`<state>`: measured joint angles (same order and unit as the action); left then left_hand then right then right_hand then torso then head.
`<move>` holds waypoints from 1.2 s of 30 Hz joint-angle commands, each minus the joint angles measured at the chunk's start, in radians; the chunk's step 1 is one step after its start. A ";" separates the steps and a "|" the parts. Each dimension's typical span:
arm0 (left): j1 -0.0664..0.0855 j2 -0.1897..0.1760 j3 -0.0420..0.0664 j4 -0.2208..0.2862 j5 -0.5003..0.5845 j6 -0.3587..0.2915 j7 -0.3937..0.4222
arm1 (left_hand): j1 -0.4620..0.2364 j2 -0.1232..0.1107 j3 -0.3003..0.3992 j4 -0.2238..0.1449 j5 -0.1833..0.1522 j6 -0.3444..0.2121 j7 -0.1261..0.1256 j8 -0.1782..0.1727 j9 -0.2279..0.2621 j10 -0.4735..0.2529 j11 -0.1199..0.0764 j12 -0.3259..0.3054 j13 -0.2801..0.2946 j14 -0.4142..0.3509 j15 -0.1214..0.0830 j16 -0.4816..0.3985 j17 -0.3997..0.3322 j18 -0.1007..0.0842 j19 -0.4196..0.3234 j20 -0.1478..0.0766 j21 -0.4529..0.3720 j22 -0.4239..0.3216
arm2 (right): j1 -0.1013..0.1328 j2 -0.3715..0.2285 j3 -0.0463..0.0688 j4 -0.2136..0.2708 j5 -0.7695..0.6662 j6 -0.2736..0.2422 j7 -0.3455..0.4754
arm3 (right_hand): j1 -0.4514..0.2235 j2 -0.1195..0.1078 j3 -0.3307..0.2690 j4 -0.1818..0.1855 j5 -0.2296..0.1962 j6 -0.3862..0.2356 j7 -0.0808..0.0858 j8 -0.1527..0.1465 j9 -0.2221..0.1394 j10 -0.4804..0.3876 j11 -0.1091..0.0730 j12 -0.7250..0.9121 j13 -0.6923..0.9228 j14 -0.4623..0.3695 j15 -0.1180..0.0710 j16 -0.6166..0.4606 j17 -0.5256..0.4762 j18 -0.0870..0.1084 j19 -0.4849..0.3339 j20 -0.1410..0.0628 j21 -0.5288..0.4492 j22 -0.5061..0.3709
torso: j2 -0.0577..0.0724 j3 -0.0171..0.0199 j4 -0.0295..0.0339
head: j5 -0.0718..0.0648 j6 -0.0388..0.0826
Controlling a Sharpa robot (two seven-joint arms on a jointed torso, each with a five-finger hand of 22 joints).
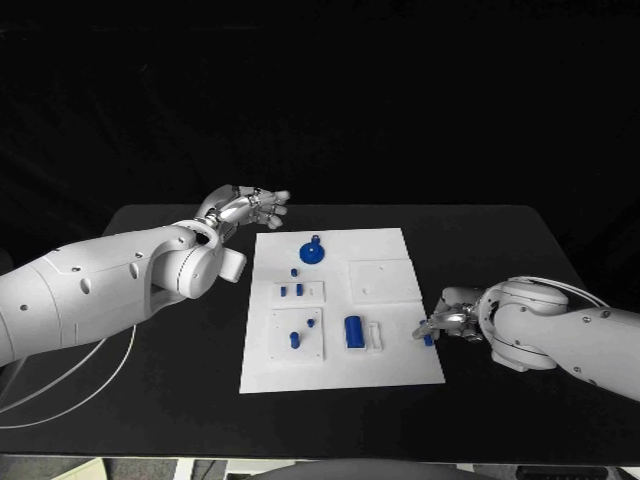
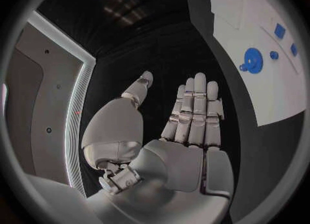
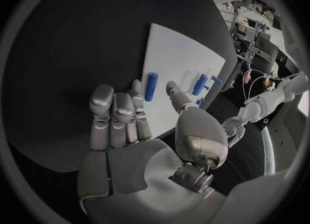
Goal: Assemble the parts on the task board
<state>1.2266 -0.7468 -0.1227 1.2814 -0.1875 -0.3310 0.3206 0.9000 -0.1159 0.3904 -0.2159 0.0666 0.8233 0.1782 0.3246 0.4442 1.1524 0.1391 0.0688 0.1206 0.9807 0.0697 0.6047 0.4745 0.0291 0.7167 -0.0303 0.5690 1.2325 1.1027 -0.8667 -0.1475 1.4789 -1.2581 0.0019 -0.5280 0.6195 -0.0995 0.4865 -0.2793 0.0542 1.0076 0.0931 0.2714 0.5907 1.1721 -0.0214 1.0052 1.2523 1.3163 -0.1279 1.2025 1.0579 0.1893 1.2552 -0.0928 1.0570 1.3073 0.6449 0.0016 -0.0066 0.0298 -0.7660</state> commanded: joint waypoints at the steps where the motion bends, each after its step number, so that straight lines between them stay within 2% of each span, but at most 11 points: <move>1: 0.001 0.001 0.001 0.002 0.003 0.013 0.006 | -0.006 0.005 -0.001 0.000 0.000 -0.002 -0.005 0.006 -0.001 -0.004 -0.001 0.005 -0.002 0.006 -0.001 -0.004 0.002 0.020 0.008 0.000 -0.007 0.001 | -0.009 0.007 -0.003 -0.016 -0.033 -0.006 0.001 | -0.002 0.014 -0.004 -0.006 -0.005 0.002 -0.003 -0.005 -0.003 -0.002 0.000 -0.003 0.001 -0.006 0.000 -0.004 0.001 0.072 -0.005 -0.001 -0.005 0.011 | 0.000 0.0001 -0.0008 | 0.001 -0.001; 5: 0.001 0.001 0.001 0.002 0.003 0.014 0.005 | -0.007 0.005 -0.001 0.000 0.000 -0.002 -0.005 0.006 -0.002 -0.004 -0.001 0.005 -0.002 0.006 -0.001 -0.005 0.002 0.020 0.008 0.000 -0.007 0.001 | -0.013 0.013 -0.003 -0.026 -0.034 -0.016 0.004 | 0.024 0.048 0.006 -0.011 -0.005 0.005 -0.004 -0.004 -0.002 0.000 -0.001 -0.002 0.002 -0.005 -0.001 -0.004 0.002 0.072 -0.004 -0.003 -0.004 0.012 | 0.001 0.0009 -0.0001 | 0.002 -0.002; 8: 0.001 0.000 0.001 0.002 0.003 0.014 0.003 | -0.007 0.006 -0.001 0.000 0.000 -0.002 -0.005 0.006 -0.002 -0.004 -0.001 0.005 -0.002 0.006 -0.001 -0.005 0.002 0.020 0.009 0.000 -0.007 0.001 | -0.013 0.013 -0.003 -0.030 -0.032 -0.018 0.005 | 0.084 0.077 0.061 -0.003 -0.004 0.007 -0.004 -0.004 -0.002 0.002 -0.002 -0.003 0.002 -0.004 -0.001 -0.005 0.001 0.072 -0.002 -0.004 -0.005 0.011 | 0.001 0.0013 -0.0001 | 0.003 -0.004; 9: 0.001 -0.001 0.001 0.001 0.003 0.013 0.003 | -0.007 0.006 -0.001 0.000 0.000 -0.002 -0.005 0.006 -0.002 -0.004 -0.001 0.005 -0.002 0.006 -0.001 -0.005 0.002 0.020 0.009 0.000 -0.007 0.001 | -0.013 0.013 -0.003 -0.030 -0.032 -0.017 0.005 | 0.115 0.079 0.103 0.003 -0.004 0.009 -0.004 -0.004 -0.003 0.003 -0.003 -0.004 0.001 -0.004 0.000 -0.006 0.001 0.072 -0.002 -0.003 -0.006 0.010 | 0.000 0.0012 -0.0004 | 0.003 -0.005; 10: 0.001 -0.001 0.001 0.001 0.003 0.014 0.003 | -0.007 0.006 -0.001 0.000 0.000 -0.003 -0.005 0.006 -0.002 -0.004 -0.001 0.005 -0.002 0.006 -0.001 -0.005 0.002 0.020 0.009 -0.001 -0.007 0.001 | -0.013 0.013 -0.003 -0.031 -0.030 -0.016 0.005 | 0.147 0.064 0.167 0.015 -0.004 0.010 -0.002 -0.005 -0.004 0.005 -0.002 -0.005 0.001 -0.003 0.000 -0.006 0.000 0.072 -0.001 0.001 -0.007 0.009 | 0.000 0.0014 -0.0005 | 0.003 -0.005; 12: 0.001 0.000 0.001 0.001 0.003 0.014 0.002 | -0.007 0.006 -0.001 0.001 0.000 -0.003 -0.005 0.006 -0.002 -0.004 -0.001 0.005 -0.002 0.006 -0.001 -0.005 0.002 0.020 0.009 -0.001 -0.007 0.001 | -0.013 0.012 -0.003 -0.031 -0.026 -0.016 0.005 | 0.198 0.062 0.259 0.019 -0.002 0.014 -0.005 -0.005 -0.004 0.006 0.000 -0.005 0.000 -0.002 0.001 -0.007 0.000 0.072 0.001 0.004 -0.008 0.009 | 0.000 0.0005 -0.0009 | 0.003 -0.005; 14: 0.001 0.000 0.001 0.001 0.003 0.015 0.002 | -0.006 0.007 -0.001 0.001 0.000 -0.003 -0.005 0.006 -0.002 -0.004 -0.001 0.005 -0.002 0.006 -0.001 -0.005 0.003 0.020 0.009 -0.001 -0.008 0.001 | -0.013 0.011 -0.003 -0.031 -0.020 -0.013 0.004 | 0.219 0.058 0.325 0.023 0.001 0.021 -0.001 -0.005 -0.006 0.010 0.002 -0.005 0.000 0.000 0.003 -0.008 -0.001 0.072 0.005 0.013 -0.003 0.012 | -0.001 0.0003 -0.0011 | 0.002 -0.005; 17: 0.001 0.000 0.001 0.001 0.003 0.014 0.002 | -0.006 0.007 0.000 0.001 0.000 -0.003 -0.005 0.006 -0.002 -0.004 -0.001 0.005 -0.002 0.006 -0.001 -0.005 0.003 0.020 0.009 -0.001 -0.008 0.002 | -0.013 0.011 -0.003 -0.031 -0.003 -0.012 0.005 | 0.228 0.069 0.365 0.015 0.002 0.028 -0.001 -0.003 -0.008 0.013 0.002 -0.004 0.001 0.002 0.005 -0.008 -0.002 0.072 0.007 0.021 0.000 0.014 | -0.001 0.0005 -0.0012 | 0.002 -0.006; 30: 0.001 0.000 0.000 0.001 0.003 0.014 0.002 | -0.006 0.008 0.000 0.001 0.000 -0.003 -0.005 0.006 -0.002 -0.004 -0.001 0.005 -0.002 0.007 -0.002 -0.006 0.004 0.020 0.009 -0.001 -0.008 0.002 | -0.013 -0.014 -0.002 -0.028 0.034 -0.048 0.000 | 0.221 0.073 0.383 0.008 0.004 0.042 -0.004 0.002 -0.007 0.019 0.000 -0.003 0.000 0.006 0.005 -0.006 -0.002 0.072 0.011 0.031 0.006 0.016 | -0.001 -0.0009 -0.0003 | -0.004 -0.002; 33: 0.001 -0.001 0.000 0.001 0.003 0.014 0.002 | -0.007 0.008 0.000 0.001 0.000 -0.003 -0.005 0.006 -0.002 -0.004 -0.001 0.005 -0.002 0.007 -0.002 -0.006 0.004 0.020 0.009 -0.001 -0.009 0.002 | -0.011 -0.036 0.011 -0.008 0.040 -0.055 0.000 | 0.216 0.073 0.384 0.010 0.004 0.045 -0.005 0.003 -0.008 0.020 0.000 -0.004 0.000 0.006 0.004 -0.005 -0.001 0.072 0.012 0.032 0.007 0.016 | -0.001 -0.0010 -0.0002 | -0.003 -0.001; 36: 0.001 -0.001 0.000 0.001 0.003 0.014 0.001 | -0.007 0.008 0.000 0.001 0.000 -0.003 -0.005 0.006 -0.002 -0.004 -0.001 0.005 -0.002 0.007 -0.002 -0.006 0.004 0.020 0.009 -0.001 -0.009 0.002 | 0.006 -0.050 0.025 0.017 0.042 -0.056 0.001 | 0.212 0.073 0.383 0.012 0.004 0.047 -0.005 0.004 -0.007 0.021 -0.001 -0.004 0.000 0.006 0.004 -0.005 -0.001 0.072 0.013 0.033 0.008 0.016 | -0.001 -0.0012 -0.0003 | -0.002 -0.001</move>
<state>1.2266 -0.7483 -0.1231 1.2810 -0.1876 -0.3289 0.3160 0.8964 -0.1123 0.3904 -0.2159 0.0667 0.8233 0.1782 0.3246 0.4435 1.1524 0.1391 0.0688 0.1199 0.9807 0.0697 0.6047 0.4773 0.0289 0.7168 -0.0303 0.5651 1.2330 1.1023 -0.9175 -0.1259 1.4848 -1.2256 -0.0495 -0.5176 0.8353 -0.0366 0.8646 -0.2685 0.0582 1.0483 0.0866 0.2675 0.5743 1.1864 -0.0214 1.0010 1.2530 1.3181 -0.1260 1.1966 1.0569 0.1940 1.2696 -0.0675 1.0608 1.3073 0.6443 0.0007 -0.0071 0.0265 -0.7672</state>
